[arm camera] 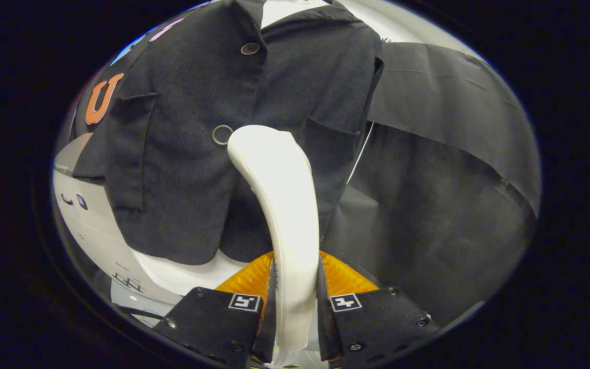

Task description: Iron the clothes twice with a garment steamer, once on the left side and once on the right side.

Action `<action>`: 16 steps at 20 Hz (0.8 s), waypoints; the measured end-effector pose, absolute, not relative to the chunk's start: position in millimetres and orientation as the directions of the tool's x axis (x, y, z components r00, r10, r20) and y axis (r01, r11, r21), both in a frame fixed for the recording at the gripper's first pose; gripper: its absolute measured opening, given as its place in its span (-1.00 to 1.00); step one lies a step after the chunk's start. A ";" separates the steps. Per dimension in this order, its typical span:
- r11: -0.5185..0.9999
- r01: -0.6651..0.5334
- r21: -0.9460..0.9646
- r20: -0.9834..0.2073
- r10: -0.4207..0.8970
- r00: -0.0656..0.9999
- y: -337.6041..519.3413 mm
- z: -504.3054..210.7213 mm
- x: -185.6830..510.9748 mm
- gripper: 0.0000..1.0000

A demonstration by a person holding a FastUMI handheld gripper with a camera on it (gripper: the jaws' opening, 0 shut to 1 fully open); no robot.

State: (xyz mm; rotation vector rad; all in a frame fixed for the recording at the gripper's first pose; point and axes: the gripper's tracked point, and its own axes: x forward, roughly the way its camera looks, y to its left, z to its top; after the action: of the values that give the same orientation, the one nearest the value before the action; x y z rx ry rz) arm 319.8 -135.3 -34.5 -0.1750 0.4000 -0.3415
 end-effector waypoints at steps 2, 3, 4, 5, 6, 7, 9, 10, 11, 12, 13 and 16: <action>0.941 0.271 -0.204 -0.359 -0.330 0.873 -134.4 -35.5 320.6 -0.28; 0.948 0.257 -0.189 -0.364 -0.311 0.878 -132.8 -36.1 321.0 -0.28; 0.954 0.244 -0.174 -0.368 -0.293 0.883 -132.5 -38.6 322.3 -0.28; 0.959 0.231 -0.164 -0.373 -0.277 0.886 -132.0 -39.1 324.1 -0.28; 0.963 0.221 -0.153 -0.376 -0.264 0.888 -129.9 -40.2 323.5 -0.28; 0.966 0.213 -0.145 -0.378 -0.253 0.891 -128.1 -41.5 323.8 -0.28; 0.971 0.191 -0.142 -0.375 -0.231 0.898 -127.8 -40.8 323.5 -0.28; 0.974 0.184 -0.133 -0.378 -0.221 0.899 -127.1 -40.8 322.3 -0.28; 0.977 0.181 -0.117 -0.384 -0.212 0.899 -124.1 -40.2 319.8 -0.28; 0.978 0.181 -0.108 -0.388 -0.209 0.898 -121.2 -39.8 315.7 -0.28; 0.977 0.186 -0.106 -0.382 -0.213 0.899 -117.4 -38.4 306.1 -0.28; 0.973 0.198 -0.122 -0.345 -0.228 0.910 -101.4 -26.6 269.4 -0.28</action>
State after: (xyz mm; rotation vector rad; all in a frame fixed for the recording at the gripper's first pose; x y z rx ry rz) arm 269.4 -101.4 -26.6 -0.0850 0.3656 -0.2199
